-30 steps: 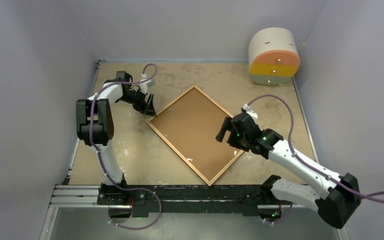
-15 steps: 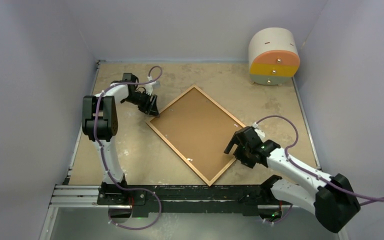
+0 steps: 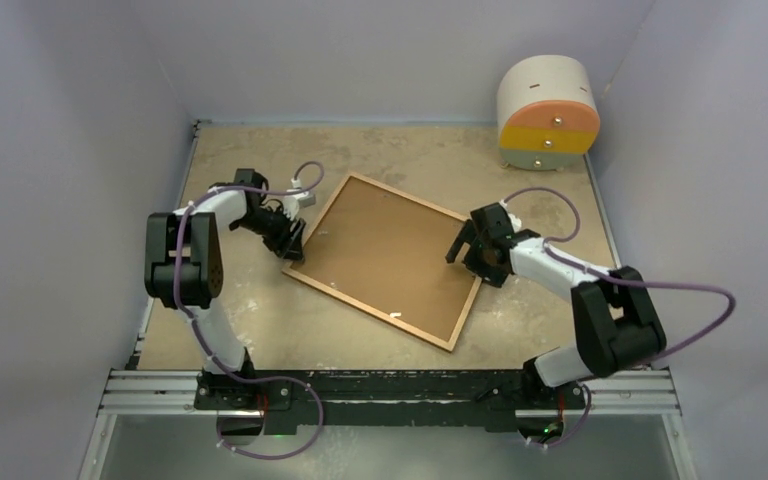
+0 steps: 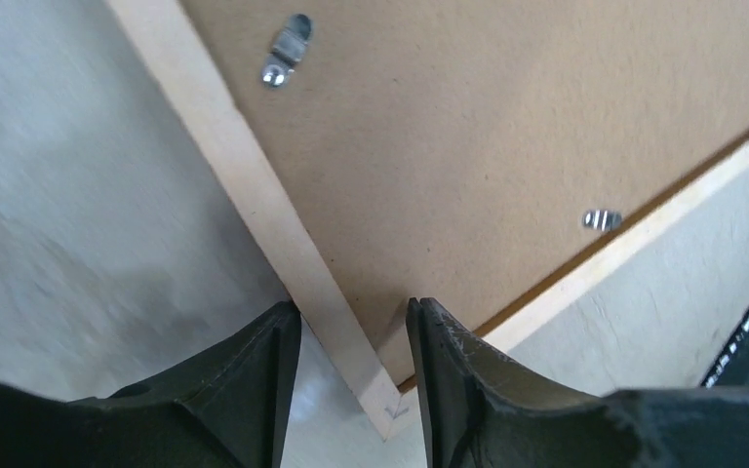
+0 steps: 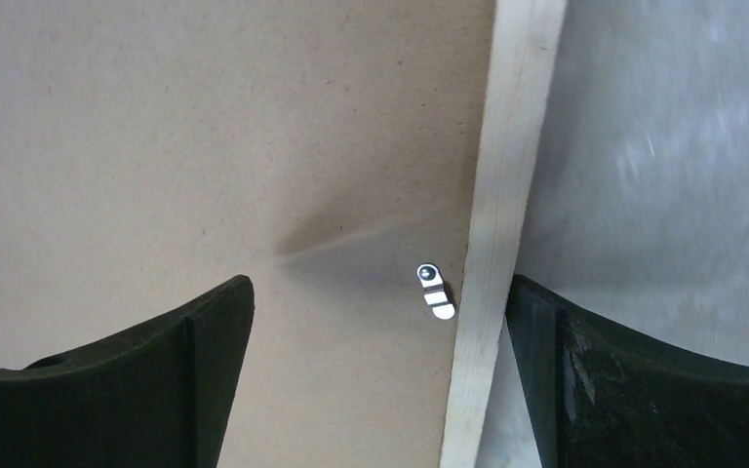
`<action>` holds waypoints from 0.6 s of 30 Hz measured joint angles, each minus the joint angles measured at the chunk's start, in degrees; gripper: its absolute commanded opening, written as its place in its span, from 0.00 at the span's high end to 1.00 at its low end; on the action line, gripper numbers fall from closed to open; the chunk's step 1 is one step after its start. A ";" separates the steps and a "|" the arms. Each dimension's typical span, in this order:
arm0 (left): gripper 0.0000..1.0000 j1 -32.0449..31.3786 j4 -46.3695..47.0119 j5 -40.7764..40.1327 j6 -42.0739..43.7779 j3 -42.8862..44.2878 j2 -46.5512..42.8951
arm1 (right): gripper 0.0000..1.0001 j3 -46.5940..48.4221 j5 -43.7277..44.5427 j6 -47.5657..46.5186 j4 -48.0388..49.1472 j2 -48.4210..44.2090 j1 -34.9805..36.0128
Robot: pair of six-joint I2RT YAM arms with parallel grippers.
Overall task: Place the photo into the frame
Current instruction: Adjust the photo frame at the center of the board.
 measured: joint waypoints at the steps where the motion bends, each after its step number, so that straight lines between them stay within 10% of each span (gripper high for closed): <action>1: 0.51 0.11 -0.98 -0.68 1.27 -1.11 -1.16 | 0.01 0.70 0.17 -0.42 0.22 0.81 -0.15; 18: 0.52 1.64 -20.31 2.38 12.50 -5.20 -8.96 | 0.01 27.82 3.61 -10.08 -0.66 20.94 -1.97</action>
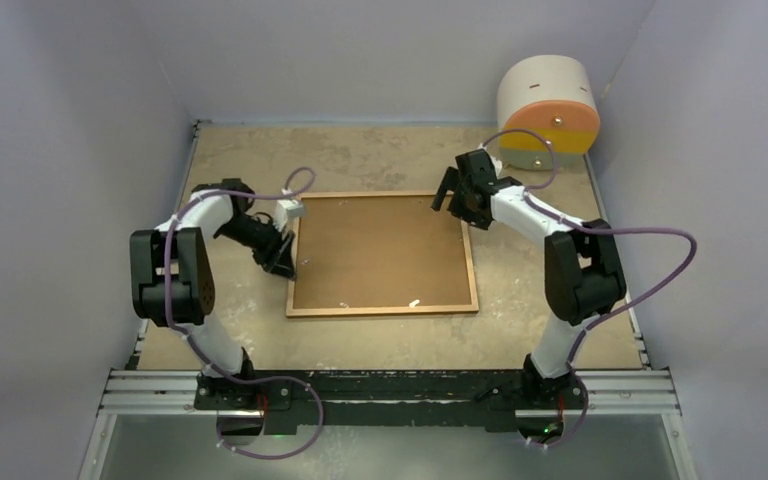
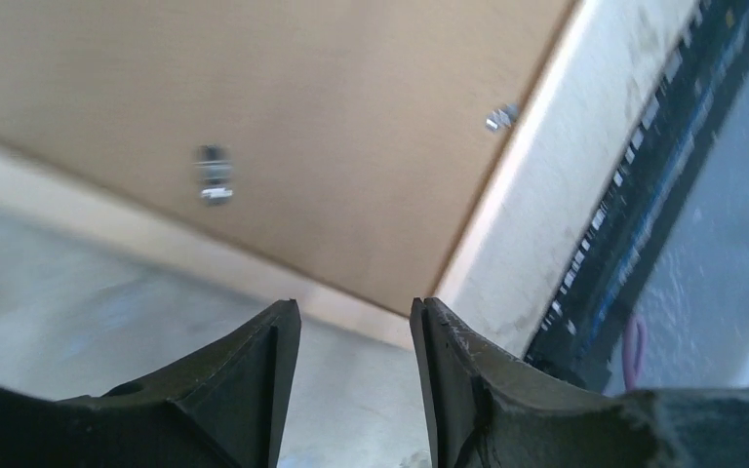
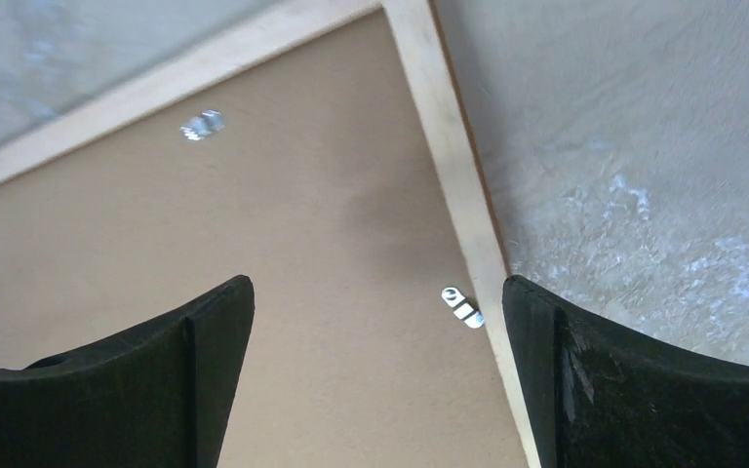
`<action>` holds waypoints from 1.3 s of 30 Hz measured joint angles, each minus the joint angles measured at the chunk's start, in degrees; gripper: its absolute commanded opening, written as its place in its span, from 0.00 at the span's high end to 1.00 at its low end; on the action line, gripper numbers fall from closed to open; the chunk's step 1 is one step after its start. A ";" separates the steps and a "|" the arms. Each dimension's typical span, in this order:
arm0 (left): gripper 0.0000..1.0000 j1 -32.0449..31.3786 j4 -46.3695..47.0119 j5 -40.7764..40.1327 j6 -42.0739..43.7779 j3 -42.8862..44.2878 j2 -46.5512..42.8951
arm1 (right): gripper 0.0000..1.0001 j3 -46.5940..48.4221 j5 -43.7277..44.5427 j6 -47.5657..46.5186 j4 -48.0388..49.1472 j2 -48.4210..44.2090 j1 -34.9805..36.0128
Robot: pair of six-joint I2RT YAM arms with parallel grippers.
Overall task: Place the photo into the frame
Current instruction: Adjust the photo frame at the center of the board, then install the photo frame at the center of the board.
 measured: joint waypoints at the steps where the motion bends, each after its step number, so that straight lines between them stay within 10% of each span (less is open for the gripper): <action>1: 0.53 1.68 0.98 0.35 -1.49 1.05 0.02 | 0.01 0.72 0.33 -0.52 -0.09 -0.76 0.09; 12: 0.65 7.30 14.36 1.79 -17.68 4.31 3.61 | 0.30 0.28 -3.61 2.29 7.10 -11.63 8.35; 23: 0.85 7.26 18.01 3.34 -21.16 3.34 10.12 | 0.38 3.04 -13.44 14.21 20.20 7.43 29.86; 39: 0.91 7.37 18.08 3.56 -21.99 3.34 10.12 | 0.48 14.71 -14.86 20.65 25.49 20.31 33.94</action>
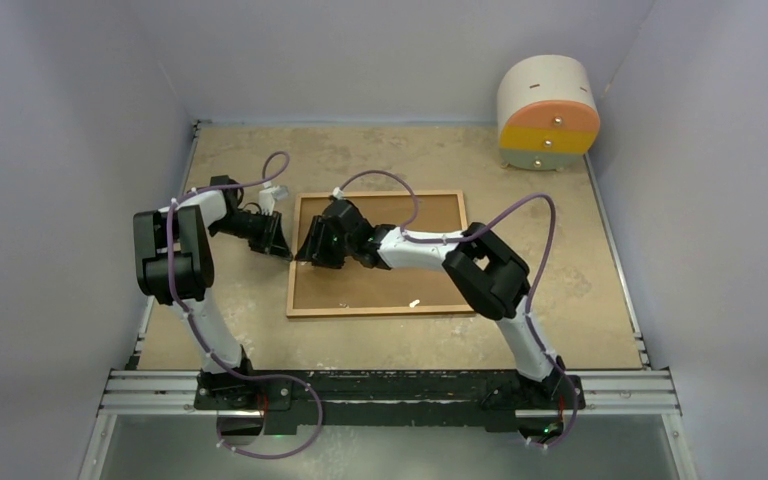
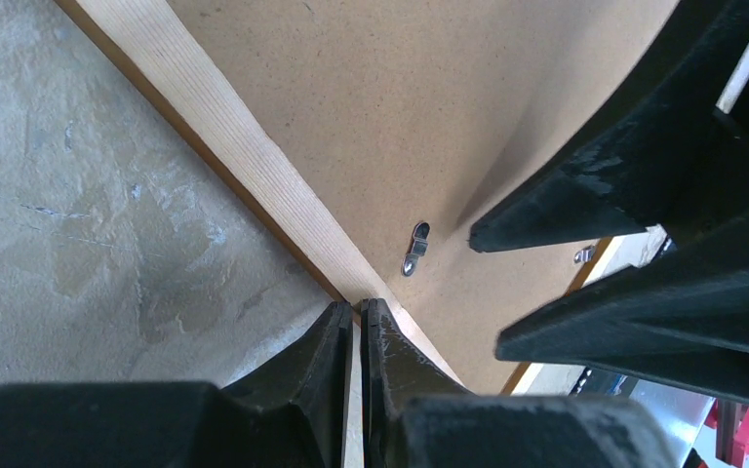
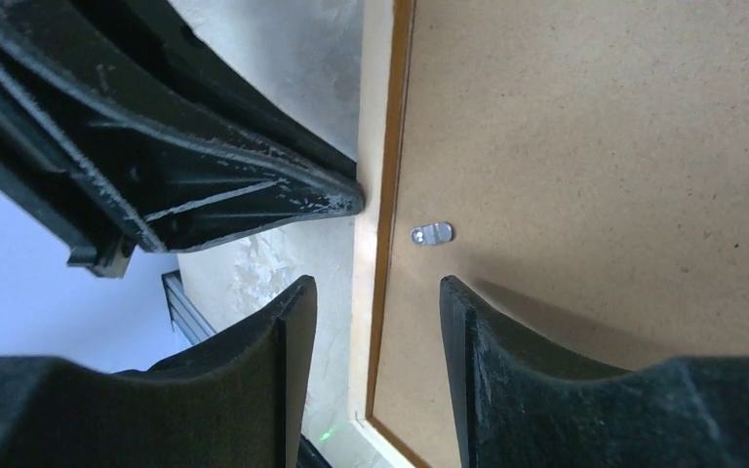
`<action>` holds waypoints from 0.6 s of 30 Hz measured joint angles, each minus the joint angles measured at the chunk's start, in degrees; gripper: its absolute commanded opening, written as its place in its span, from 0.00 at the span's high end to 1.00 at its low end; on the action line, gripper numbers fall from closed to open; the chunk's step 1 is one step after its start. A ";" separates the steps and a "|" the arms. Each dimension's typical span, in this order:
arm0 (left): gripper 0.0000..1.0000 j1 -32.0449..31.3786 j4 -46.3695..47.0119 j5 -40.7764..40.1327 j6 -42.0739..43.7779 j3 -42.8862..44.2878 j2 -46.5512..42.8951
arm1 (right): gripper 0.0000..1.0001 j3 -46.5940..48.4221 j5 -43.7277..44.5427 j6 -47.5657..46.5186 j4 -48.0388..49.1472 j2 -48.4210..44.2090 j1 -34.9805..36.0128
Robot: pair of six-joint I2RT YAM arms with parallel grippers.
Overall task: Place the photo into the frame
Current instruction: Install the photo frame at the center of the board.
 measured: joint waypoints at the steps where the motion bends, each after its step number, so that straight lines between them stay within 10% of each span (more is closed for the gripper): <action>1: 0.91 0.00 0.00 0.00 0.00 0.00 0.00 | 0.49 0.46 -0.02 0.04 0.00 0.61 0.00; 18: 0.92 0.04 -0.07 -0.02 0.02 0.00 0.00 | 0.54 4.00 -1.77 1.88 -0.39 4.46 -0.04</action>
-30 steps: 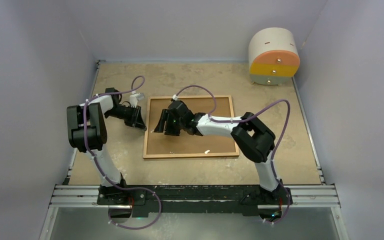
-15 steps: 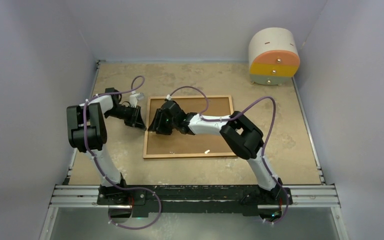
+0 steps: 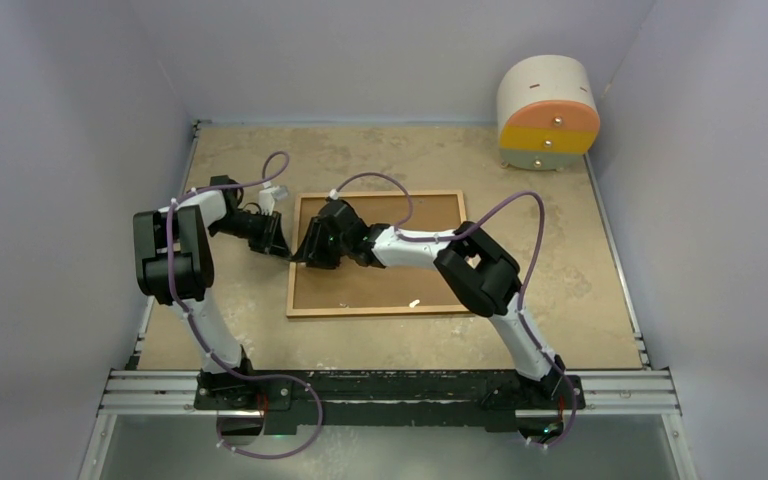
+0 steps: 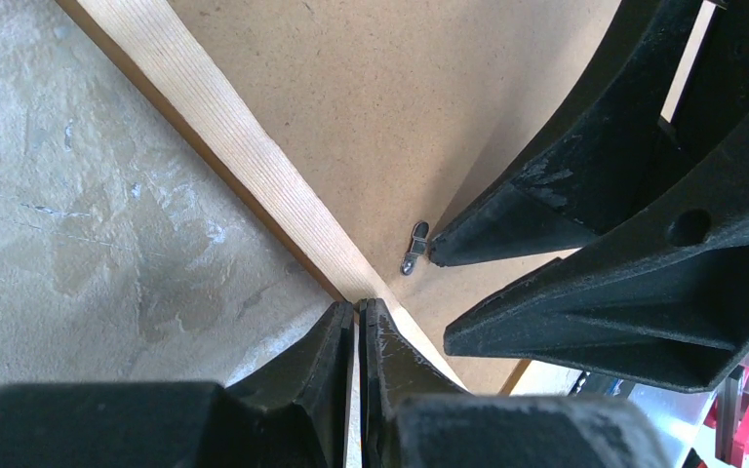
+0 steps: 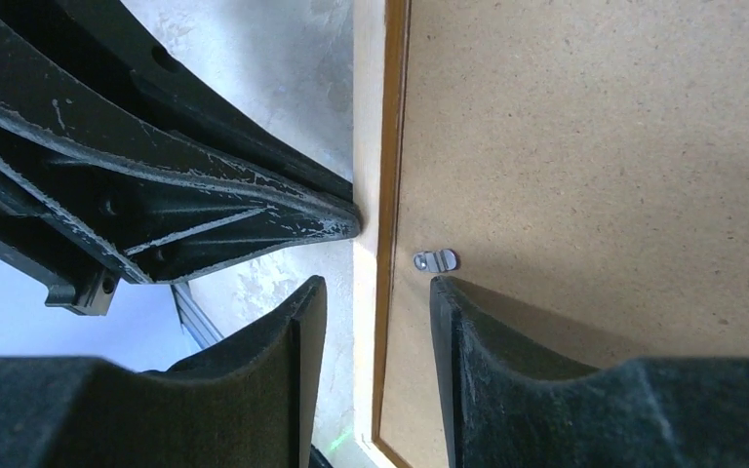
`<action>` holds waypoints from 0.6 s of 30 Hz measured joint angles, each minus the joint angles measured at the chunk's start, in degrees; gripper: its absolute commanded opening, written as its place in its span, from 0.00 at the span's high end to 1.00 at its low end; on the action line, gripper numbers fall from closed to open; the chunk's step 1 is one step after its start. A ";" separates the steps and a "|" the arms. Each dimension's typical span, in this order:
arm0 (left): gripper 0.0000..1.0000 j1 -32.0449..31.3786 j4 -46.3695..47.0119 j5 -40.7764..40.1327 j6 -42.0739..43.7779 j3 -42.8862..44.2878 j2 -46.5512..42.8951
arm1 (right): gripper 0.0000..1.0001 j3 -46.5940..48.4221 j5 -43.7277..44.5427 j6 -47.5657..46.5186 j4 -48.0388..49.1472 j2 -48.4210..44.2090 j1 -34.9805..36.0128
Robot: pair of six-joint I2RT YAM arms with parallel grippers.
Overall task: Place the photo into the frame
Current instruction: Install the photo frame at the center of the board.
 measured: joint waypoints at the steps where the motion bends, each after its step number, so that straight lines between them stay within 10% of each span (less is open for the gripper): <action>1: 0.92 0.00 0.00 0.00 0.00 0.00 0.00 | 0.55 0.09 0.09 -0.02 -0.11 0.00 0.00; 18: 0.95 0.07 -0.13 0.04 0.07 0.00 -0.02 | 0.58 1.49 0.20 -1.51 -0.63 1.03 -1.27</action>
